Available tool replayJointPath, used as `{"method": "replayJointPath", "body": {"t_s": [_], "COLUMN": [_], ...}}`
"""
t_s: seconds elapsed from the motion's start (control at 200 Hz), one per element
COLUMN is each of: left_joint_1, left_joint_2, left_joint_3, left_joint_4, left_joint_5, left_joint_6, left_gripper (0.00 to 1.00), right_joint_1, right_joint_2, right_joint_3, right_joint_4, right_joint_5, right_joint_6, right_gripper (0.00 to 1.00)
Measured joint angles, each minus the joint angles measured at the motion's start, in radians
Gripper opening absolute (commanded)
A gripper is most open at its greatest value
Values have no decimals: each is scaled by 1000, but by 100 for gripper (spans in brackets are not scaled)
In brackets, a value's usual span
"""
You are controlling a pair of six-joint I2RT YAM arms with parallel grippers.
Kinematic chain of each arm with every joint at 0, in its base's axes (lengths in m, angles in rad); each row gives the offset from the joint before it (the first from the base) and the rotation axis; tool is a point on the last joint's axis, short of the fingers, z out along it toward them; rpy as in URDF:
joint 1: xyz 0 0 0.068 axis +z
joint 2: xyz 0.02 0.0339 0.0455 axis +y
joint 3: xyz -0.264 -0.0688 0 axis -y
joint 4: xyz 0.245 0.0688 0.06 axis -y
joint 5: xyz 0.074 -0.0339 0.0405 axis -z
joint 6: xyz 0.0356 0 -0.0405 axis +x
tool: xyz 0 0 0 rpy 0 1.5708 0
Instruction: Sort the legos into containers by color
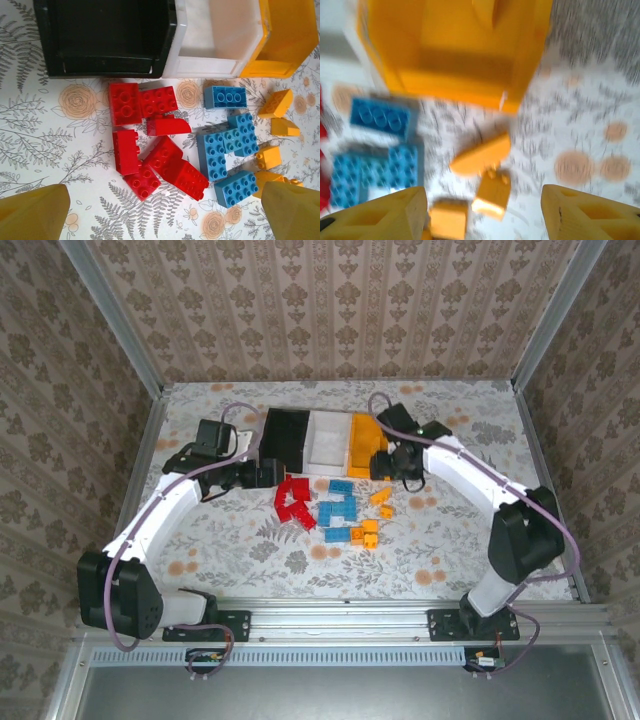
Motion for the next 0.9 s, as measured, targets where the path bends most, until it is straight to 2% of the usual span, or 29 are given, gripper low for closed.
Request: {"method": "replayJointPath", "body": {"t_s": [0.205, 0.56, 0.69, 0.9], "left_joint_1": [-26, -38, -38, -38], "left_joint_2": [35, 37, 36, 27], "left_joint_3": [0, 0, 0, -10], "left_joint_4": [3, -1, -2, -2], "left_joint_5": [12, 4, 1, -5], "left_joint_6": [0, 0, 0, 0], "left_gripper": [100, 100, 100, 100], "right_joint_1": [60, 72, 72, 72], "right_joint_2": [13, 104, 139, 161], "right_joint_3": [-187, -201, -201, -201], "right_joint_4": [11, 100, 117, 127], "right_joint_5": [-16, -16, -14, 11], "right_joint_6": [48, 101, 108, 129], "right_gripper": [67, 64, 56, 38]}}
